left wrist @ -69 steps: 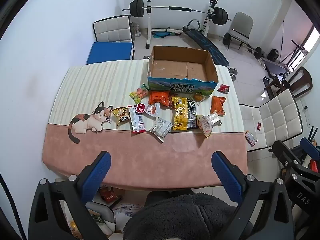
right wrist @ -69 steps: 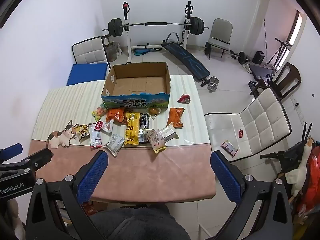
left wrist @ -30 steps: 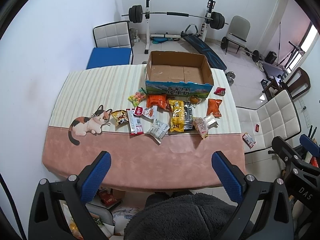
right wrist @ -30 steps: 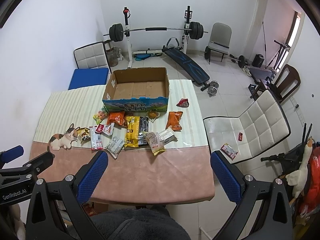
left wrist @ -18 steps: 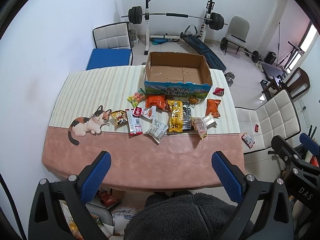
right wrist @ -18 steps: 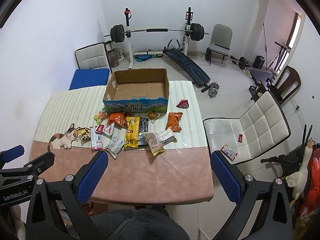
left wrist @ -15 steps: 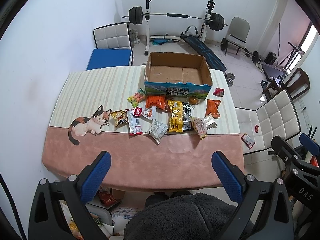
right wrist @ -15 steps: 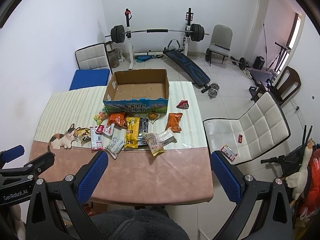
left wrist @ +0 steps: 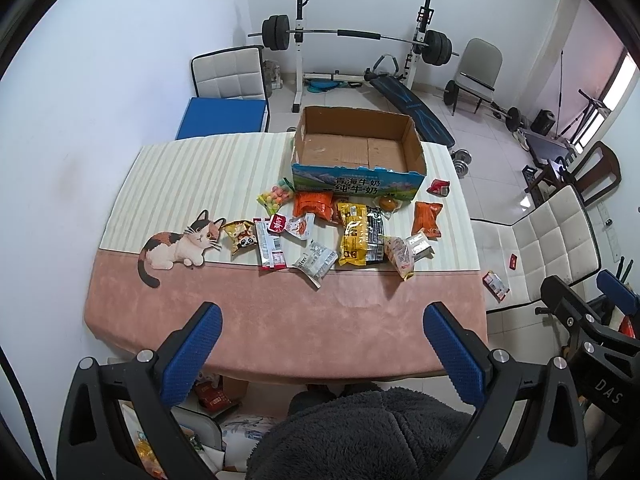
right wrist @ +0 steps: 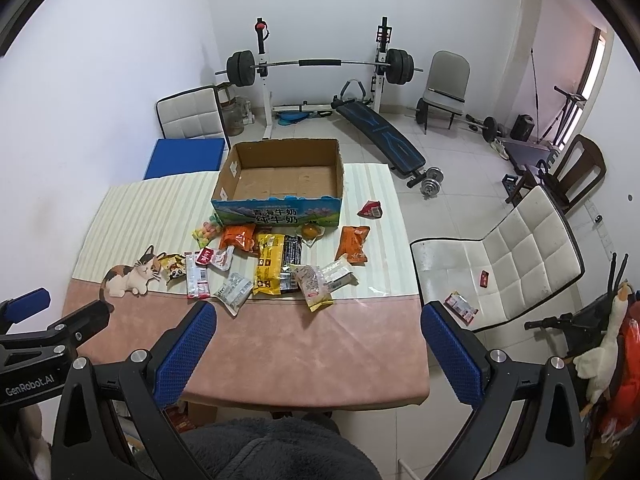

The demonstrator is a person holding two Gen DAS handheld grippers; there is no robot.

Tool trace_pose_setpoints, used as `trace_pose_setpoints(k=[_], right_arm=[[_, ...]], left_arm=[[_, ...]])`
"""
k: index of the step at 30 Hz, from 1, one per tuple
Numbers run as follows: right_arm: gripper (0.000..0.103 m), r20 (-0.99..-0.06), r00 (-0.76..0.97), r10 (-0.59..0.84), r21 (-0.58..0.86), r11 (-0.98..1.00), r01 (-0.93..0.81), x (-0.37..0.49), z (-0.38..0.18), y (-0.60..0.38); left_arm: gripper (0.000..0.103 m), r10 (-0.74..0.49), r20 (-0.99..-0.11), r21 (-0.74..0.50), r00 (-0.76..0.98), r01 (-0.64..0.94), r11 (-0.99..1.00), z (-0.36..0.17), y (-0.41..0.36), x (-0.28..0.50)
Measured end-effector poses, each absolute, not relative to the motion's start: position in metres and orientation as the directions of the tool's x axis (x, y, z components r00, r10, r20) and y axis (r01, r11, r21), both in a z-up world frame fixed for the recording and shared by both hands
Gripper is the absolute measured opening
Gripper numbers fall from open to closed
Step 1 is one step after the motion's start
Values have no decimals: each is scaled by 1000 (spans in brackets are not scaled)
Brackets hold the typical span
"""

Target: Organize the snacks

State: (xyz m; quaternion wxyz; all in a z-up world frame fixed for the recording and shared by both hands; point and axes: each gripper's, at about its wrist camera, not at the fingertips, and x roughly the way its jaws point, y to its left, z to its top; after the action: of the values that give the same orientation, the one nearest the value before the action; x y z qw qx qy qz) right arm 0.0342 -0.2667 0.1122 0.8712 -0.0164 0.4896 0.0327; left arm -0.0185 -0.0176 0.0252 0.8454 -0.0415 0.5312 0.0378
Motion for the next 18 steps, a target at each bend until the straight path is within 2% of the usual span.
trace_pose_setpoints(k=[18], right_arm=[[103, -851, 524, 45, 6, 997, -76, 32, 111, -262]], left_arm=[[103, 20, -899, -31, 438, -109, 994, 23, -13, -22]])
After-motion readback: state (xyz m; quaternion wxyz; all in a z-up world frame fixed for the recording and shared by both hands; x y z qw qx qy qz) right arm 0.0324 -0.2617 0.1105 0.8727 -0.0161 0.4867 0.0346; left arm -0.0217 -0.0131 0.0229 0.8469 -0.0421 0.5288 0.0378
